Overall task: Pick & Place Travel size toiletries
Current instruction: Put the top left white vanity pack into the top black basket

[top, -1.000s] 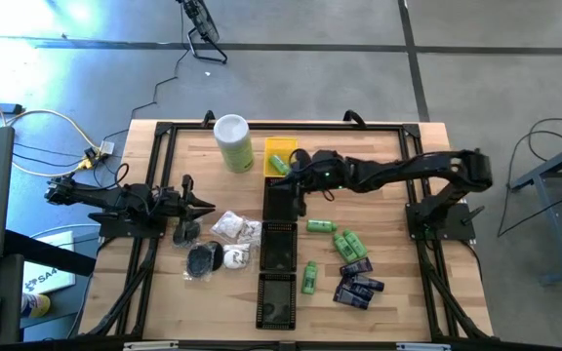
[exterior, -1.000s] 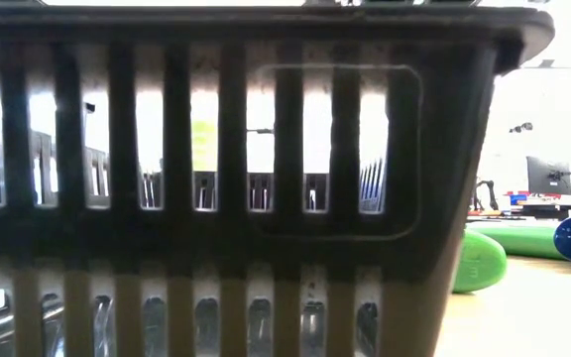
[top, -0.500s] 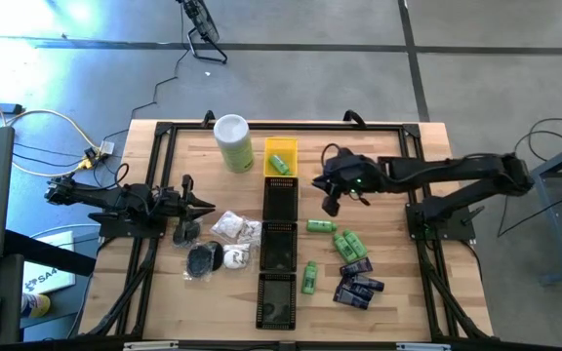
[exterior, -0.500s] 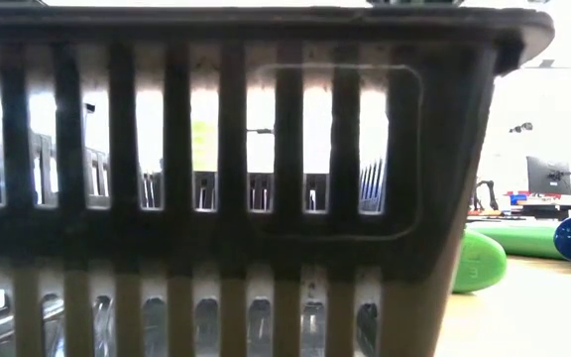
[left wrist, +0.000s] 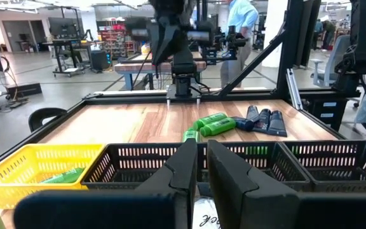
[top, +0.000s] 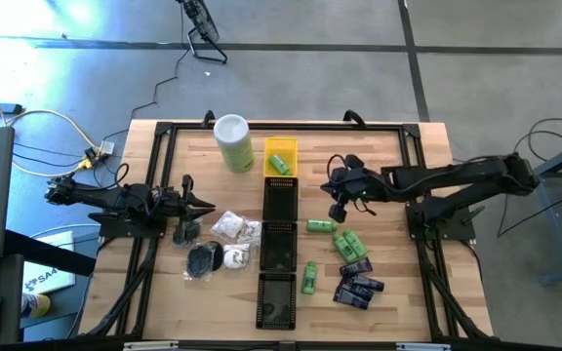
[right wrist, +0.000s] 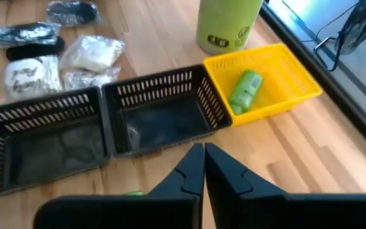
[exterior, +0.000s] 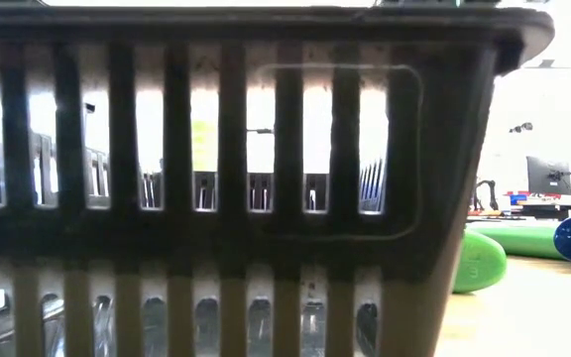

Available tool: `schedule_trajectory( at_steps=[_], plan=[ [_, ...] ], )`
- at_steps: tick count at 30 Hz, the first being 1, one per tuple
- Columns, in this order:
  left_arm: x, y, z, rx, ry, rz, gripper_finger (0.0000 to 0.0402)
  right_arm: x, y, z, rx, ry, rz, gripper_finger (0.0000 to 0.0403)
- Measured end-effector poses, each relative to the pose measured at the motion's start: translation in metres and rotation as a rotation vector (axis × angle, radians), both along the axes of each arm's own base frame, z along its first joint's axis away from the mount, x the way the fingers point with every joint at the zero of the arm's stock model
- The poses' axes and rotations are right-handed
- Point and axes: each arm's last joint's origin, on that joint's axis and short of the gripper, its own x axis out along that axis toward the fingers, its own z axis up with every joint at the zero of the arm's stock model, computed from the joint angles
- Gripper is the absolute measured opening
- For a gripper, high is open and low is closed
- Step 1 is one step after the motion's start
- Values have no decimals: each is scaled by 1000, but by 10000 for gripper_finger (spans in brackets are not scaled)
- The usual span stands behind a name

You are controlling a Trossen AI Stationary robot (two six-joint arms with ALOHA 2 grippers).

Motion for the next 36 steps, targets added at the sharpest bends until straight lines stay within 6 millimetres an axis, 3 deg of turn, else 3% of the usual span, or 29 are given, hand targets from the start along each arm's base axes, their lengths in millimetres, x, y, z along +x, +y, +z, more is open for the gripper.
schedule_trajectory(
  at_steps=[6, 14, 30, 36],
  plan=[
    [0, 0, 0, 2, 0, 0, 33, -4, -6, -39, -27, -102, -71, 3],
    [0, 0, 0, 5, 0, 0, 33, -13, -10, -64, -63, -213, -80, 2],
    [0, 0, 0, 8, 0, 0, 33, -56, -30, -40, -48, -164, 34, 2],
    [0, 0, 0, 8, 0, 4, 33, -63, -29, -50, -27, -221, 96, 2]
  ],
)
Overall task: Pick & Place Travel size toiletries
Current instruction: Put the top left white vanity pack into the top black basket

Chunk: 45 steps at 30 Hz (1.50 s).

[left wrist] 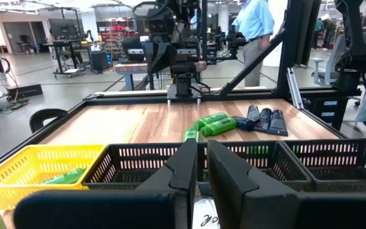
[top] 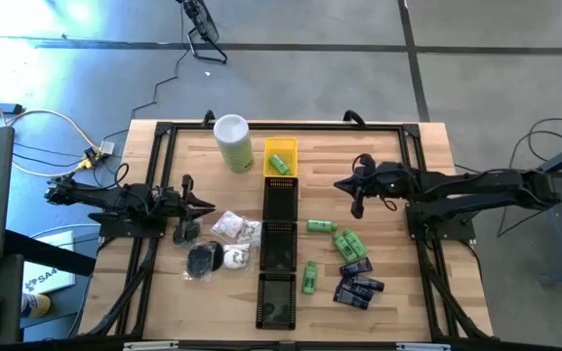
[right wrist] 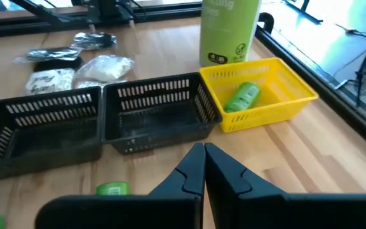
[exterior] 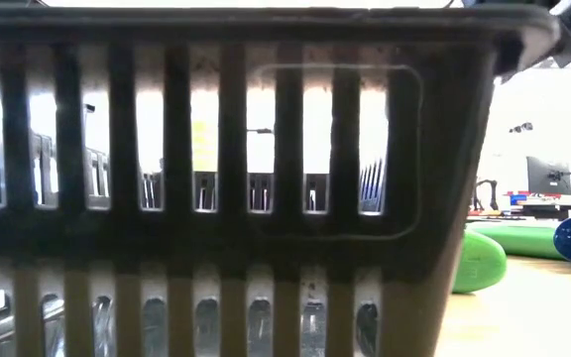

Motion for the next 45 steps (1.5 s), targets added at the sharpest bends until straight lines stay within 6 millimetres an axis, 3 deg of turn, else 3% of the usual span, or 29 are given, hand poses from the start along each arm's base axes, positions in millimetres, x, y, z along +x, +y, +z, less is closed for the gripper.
schedule_trajectory(
  at_steps=[10, 27, 45],
  plan=[
    [0, 0, 0, 27, 0, 6, 33, -8, 1, -22, 3, -119, -4, 2],
    [0, 0, 0, 29, 0, 9, 33, -44, 5, -1, -15, -181, -36, 2],
    [0, 2, 1, -69, -11, 74, 33, -36, 4, -6, 33, -159, -59, 2]
  ],
)
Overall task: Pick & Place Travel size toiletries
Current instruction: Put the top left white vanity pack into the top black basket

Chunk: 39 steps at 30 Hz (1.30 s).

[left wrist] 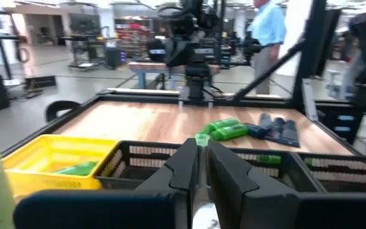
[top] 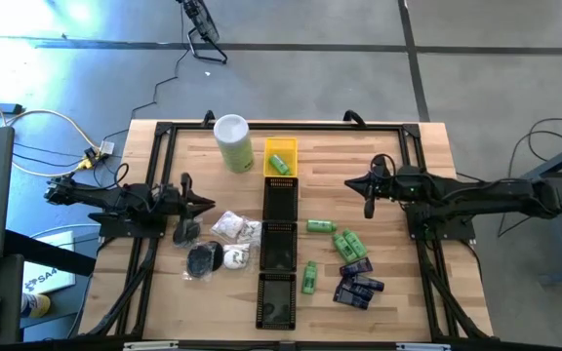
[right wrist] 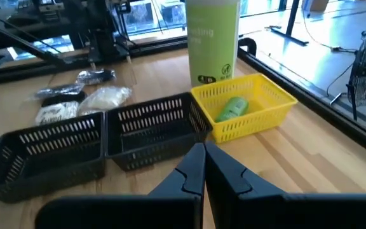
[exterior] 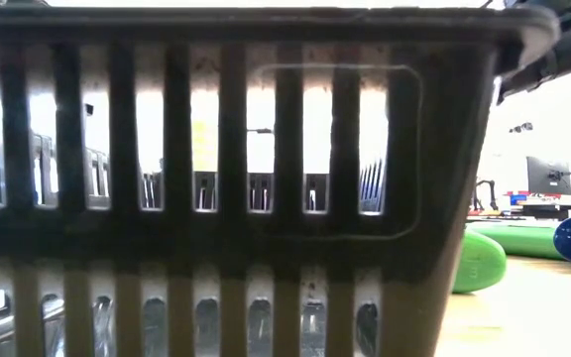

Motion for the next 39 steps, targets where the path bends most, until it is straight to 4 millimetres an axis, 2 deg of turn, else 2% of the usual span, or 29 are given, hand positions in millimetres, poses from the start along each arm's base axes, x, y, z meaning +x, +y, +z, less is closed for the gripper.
schedule_trajectory(
  at_steps=[9, 26, 33, 39],
  plan=[
    [2, 0, 6, -12, 50, 27, 33, 3, -2, 0, -22, -8, -64, 2],
    [21, -4, 21, -89, 195, 39, 33, 4, -3, 1, -20, -24, -77, 3],
    [32, -6, 31, -163, 332, 61, 33, 4, -3, 1, -21, -24, -77, 3],
    [44, -9, 36, -160, 445, 42, 33, 4, -3, 1, -21, -24, -77, 3]
  ],
)
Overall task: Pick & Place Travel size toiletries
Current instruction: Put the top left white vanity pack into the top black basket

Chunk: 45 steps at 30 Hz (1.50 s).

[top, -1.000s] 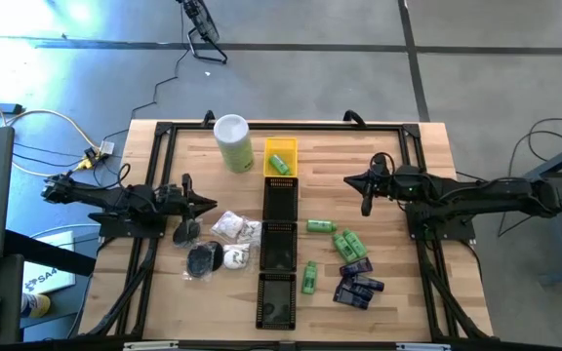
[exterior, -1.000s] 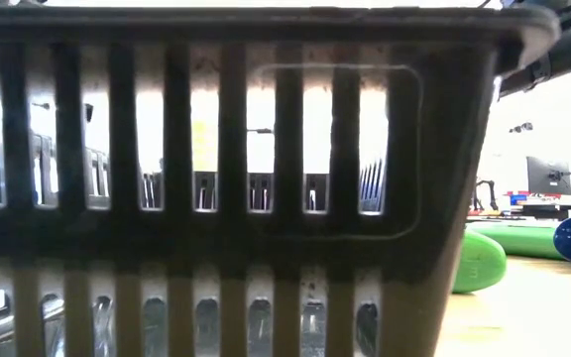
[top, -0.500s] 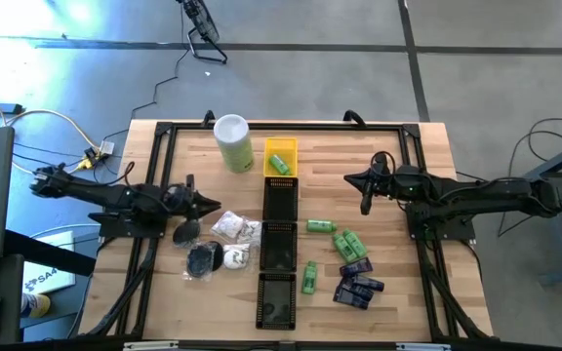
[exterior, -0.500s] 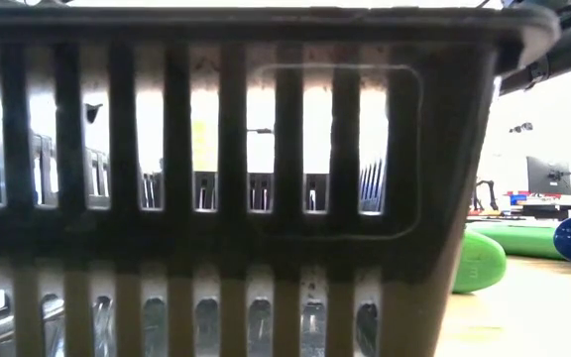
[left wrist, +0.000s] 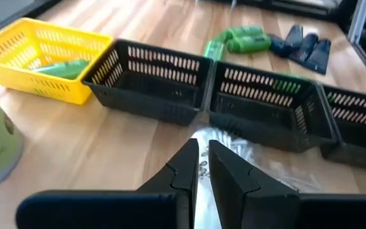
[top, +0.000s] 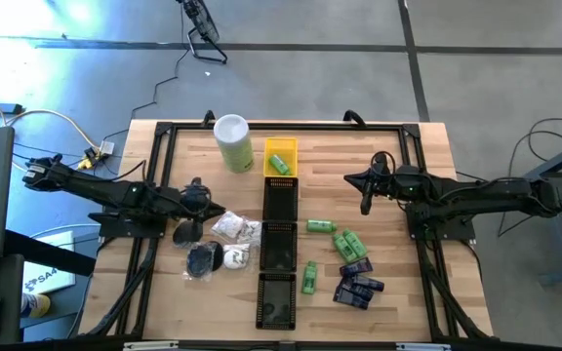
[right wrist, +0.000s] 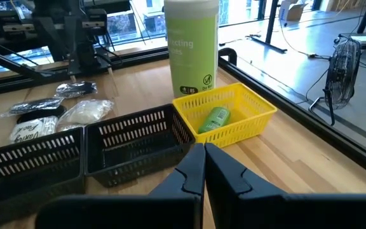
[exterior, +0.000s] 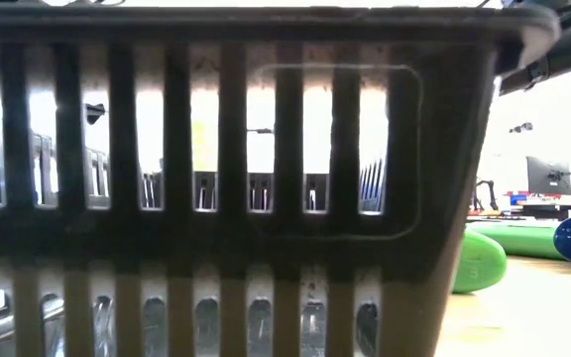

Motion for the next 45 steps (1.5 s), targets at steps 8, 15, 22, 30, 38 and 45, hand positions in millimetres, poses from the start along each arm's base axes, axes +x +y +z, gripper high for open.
schedule_trajectory(
  at_steps=[8, 15, 22, 30, 38, 45],
  plan=[
    [14, -5, 6, -53, 60, -52, 33, 0, 0, 0, -1, 1, 0, 2],
    [20, -11, 1, -227, 125, -116, 33, 0, -1, 0, -12, 3, -28, 2],
    [20, -12, -2, -347, 160, -78, 33, 0, -1, 0, -14, 3, -41, 2],
    [18, -12, -4, -409, 194, -50, 33, 0, -1, 0, -15, 6, -39, 2],
    [18, -12, -4, -415, 196, -52, 33, -1, -1, -2, -13, 27, -38, 2],
    [14, -11, -10, -461, 266, 1, 61, -1, -1, -2, -13, 28, -38, 2]
  ],
)
